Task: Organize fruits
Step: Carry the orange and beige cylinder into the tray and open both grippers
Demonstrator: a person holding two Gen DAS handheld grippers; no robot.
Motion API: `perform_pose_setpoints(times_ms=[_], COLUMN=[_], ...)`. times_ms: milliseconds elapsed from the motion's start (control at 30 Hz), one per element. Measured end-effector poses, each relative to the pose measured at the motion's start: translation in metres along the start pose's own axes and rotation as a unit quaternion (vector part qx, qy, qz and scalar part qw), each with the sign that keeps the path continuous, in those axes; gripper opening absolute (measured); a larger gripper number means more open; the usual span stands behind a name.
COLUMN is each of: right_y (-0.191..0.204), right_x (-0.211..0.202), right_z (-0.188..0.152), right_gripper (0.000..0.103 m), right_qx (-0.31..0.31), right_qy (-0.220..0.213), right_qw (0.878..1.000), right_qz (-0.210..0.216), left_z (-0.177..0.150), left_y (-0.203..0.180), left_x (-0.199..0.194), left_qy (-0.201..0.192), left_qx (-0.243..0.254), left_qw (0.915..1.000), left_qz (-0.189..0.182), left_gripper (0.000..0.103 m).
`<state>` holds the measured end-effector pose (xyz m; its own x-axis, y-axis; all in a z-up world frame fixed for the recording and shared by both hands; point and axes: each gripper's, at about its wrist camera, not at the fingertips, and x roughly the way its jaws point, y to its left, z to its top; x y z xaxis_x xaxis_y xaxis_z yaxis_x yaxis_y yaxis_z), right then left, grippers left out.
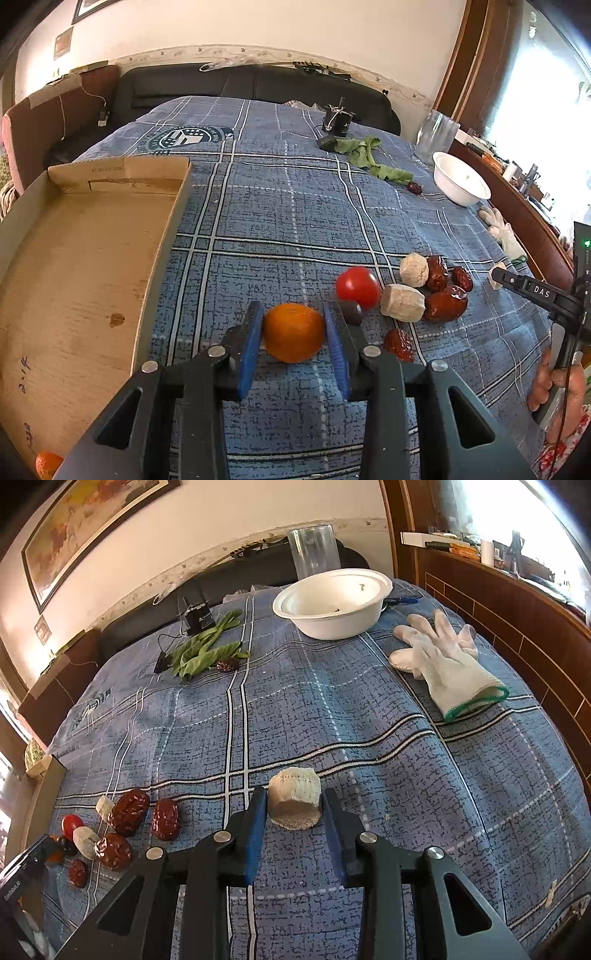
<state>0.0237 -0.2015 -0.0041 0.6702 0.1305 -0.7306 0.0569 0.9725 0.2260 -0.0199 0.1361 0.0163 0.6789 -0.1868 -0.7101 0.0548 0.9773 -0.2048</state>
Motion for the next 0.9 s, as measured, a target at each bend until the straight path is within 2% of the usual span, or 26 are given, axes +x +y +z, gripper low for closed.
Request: perform_pose_setpoints(times_ms=[167,267,400,467,567,700,767,900], right_y=[0.002,0.005,0.021,0.035,0.061,0.114,0.143,0.209], right_x=[-0.004,-0.01,-0.029,-0.046,-0.066,-0.086,-0.09,-0.089], right_z=[-0.001,-0.003,-0.004,-0.008,-0.016,-0.026,-0.031,-0.046], right_gripper=[0.032,0.032,0.032,0.032,0.032,0.032,0.033,0.033], right_qx=[-0.002,-0.005,-0.03,-0.038,-0.061,-0.1,-0.115,-0.152], right_qy=[-0.009,-0.021,-0.049,-0.055,-0.059,-0.05,-0.037,-0.001], right_qw=[1.0,1.0,0.998,0.997,0.995,0.987,0.982,0.965], right_qz=[-0.001,0.006,0.008,0.03,0.058,0.113,0.146,0.212], left_z=[0.0,-0.001,-0.002,-0.006,-0.01,-0.011,-0.012,-0.014], left_y=[-0.002,-0.007,-0.009,-0.004,0.011,0.053,0.083,0.132], left_x=[-0.001,-0.008,-0.023,-0.039,-0.065,-0.101,-0.118,-0.13], left_qy=[-0.004,-0.022,-0.034,-0.036,-0.044,-0.063,-0.073,-0.066], left_qx=[0.0,0.009,0.004,-0.014,-0.028,-0.06,-0.079,-0.1], left_qw=[1.0,0.9997,0.9992,0.9986,0.9979,0.9962,0.9941,0.9906], left_qz=[0.001,0.003,-0.02,-0.036,-0.038,-0.011,0.016,0.067], left_gripper=[0.032,0.032,0.032,0.032,0.032,0.032,0.032,0.032])
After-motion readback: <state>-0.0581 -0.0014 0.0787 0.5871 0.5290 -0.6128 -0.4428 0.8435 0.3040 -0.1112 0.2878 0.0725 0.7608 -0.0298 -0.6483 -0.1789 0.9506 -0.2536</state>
